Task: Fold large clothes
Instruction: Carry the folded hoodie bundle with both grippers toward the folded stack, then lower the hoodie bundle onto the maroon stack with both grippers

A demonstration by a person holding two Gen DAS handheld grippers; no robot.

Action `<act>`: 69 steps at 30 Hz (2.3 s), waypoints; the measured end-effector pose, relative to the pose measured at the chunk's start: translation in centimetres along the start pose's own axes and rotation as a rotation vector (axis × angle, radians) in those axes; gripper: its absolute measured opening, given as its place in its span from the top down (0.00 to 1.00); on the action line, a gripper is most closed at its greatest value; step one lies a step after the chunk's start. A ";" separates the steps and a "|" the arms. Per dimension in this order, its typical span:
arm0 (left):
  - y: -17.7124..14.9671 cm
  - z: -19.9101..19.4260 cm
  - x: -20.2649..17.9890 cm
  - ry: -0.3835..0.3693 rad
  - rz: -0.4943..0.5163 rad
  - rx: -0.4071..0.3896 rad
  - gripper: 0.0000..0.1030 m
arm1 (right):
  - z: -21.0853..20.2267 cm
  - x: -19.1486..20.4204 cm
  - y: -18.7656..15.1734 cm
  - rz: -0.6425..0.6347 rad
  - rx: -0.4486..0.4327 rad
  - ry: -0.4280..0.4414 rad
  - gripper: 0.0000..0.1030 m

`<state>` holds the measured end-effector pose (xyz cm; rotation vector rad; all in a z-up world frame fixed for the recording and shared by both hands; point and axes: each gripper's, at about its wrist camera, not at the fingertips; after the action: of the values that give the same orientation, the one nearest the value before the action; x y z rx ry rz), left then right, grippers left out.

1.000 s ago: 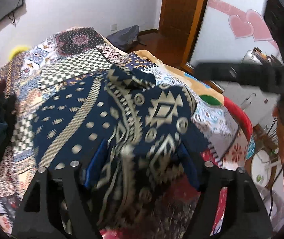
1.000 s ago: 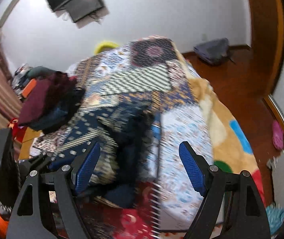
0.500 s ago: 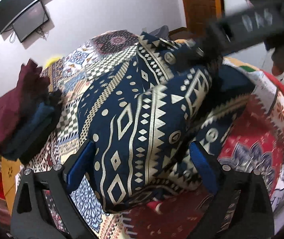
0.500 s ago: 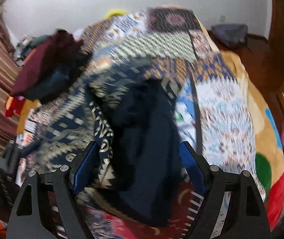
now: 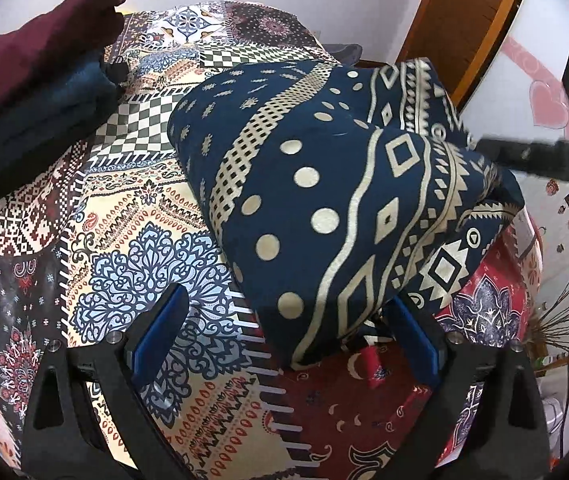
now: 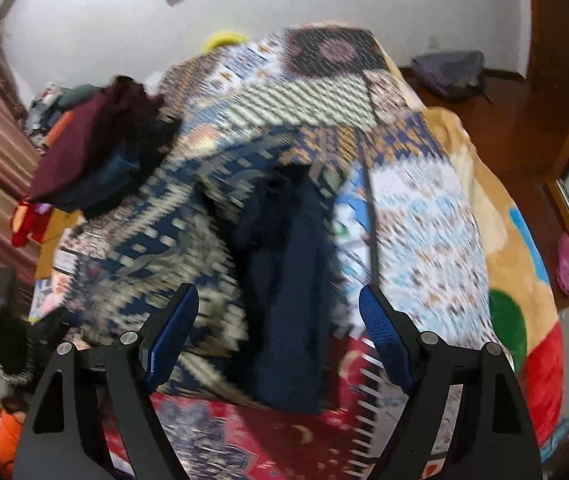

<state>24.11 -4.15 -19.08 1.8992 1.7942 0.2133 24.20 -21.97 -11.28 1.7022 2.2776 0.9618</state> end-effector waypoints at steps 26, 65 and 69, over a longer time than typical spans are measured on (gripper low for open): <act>0.1 -1.2 0.7 0.025 -0.045 -0.052 0.06 | -1.4 3.2 1.7 -0.071 -0.102 0.079 0.86; 7.5 -1.6 3.2 -0.155 -0.207 0.007 0.05 | 5.5 -4.5 0.2 0.194 0.161 0.175 0.25; 7.7 2.1 3.7 -0.278 -0.285 0.119 0.05 | 6.0 -5.3 0.4 0.217 0.143 0.223 0.23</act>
<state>32.24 -1.07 -18.16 1.6284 1.8871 -0.2508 29.16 -24.29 -17.14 2.0298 2.3852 1.1058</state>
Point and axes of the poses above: each gripper's, at about its wrist camera, not at the fingertips, and z roughly the way its jaws point, x to its left, y to its top, and after that the axes turned 9 degrees about -z, right-handed
